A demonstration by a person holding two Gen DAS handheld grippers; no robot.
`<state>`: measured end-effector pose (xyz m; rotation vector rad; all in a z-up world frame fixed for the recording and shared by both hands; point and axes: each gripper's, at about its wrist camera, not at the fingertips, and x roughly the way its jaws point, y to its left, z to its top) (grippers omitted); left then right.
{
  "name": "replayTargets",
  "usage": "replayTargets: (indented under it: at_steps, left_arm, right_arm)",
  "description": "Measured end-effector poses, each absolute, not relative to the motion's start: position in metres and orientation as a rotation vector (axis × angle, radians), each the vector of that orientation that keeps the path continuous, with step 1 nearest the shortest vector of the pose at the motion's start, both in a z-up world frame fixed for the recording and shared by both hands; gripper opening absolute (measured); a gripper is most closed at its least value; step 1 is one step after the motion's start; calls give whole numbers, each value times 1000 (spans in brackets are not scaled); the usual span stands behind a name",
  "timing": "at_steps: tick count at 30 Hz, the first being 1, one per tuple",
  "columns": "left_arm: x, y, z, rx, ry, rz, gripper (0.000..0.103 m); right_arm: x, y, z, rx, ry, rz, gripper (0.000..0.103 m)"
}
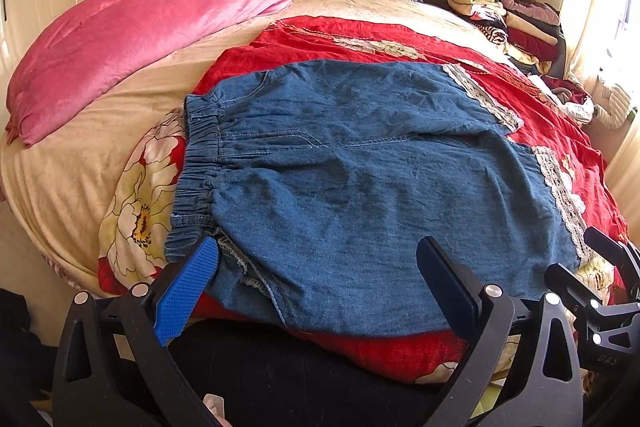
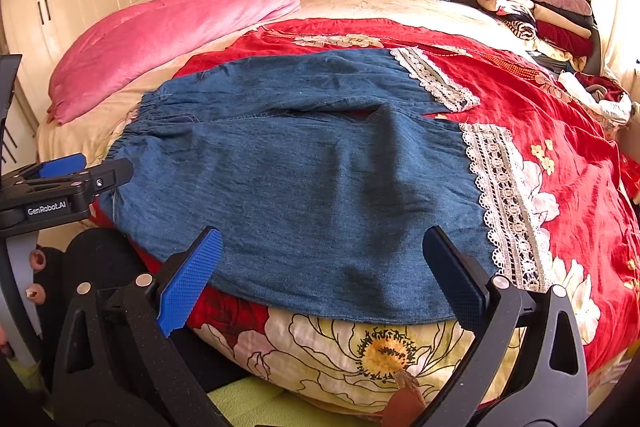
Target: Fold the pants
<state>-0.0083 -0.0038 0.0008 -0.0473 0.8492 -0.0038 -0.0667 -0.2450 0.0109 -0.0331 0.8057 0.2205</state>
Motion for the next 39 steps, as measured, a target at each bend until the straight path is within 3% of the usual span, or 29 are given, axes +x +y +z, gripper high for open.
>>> replayTargets:
  at_steps: [24,39]
  left_arm:
    - [-8,-8,1,-48,842,-1,99]
    - [33,16,-4,-68,871,30,99]
  right_arm:
    - [-59,-240,11,-52,814,220,95]
    - [-17,-225,24,-86,798,270,95]
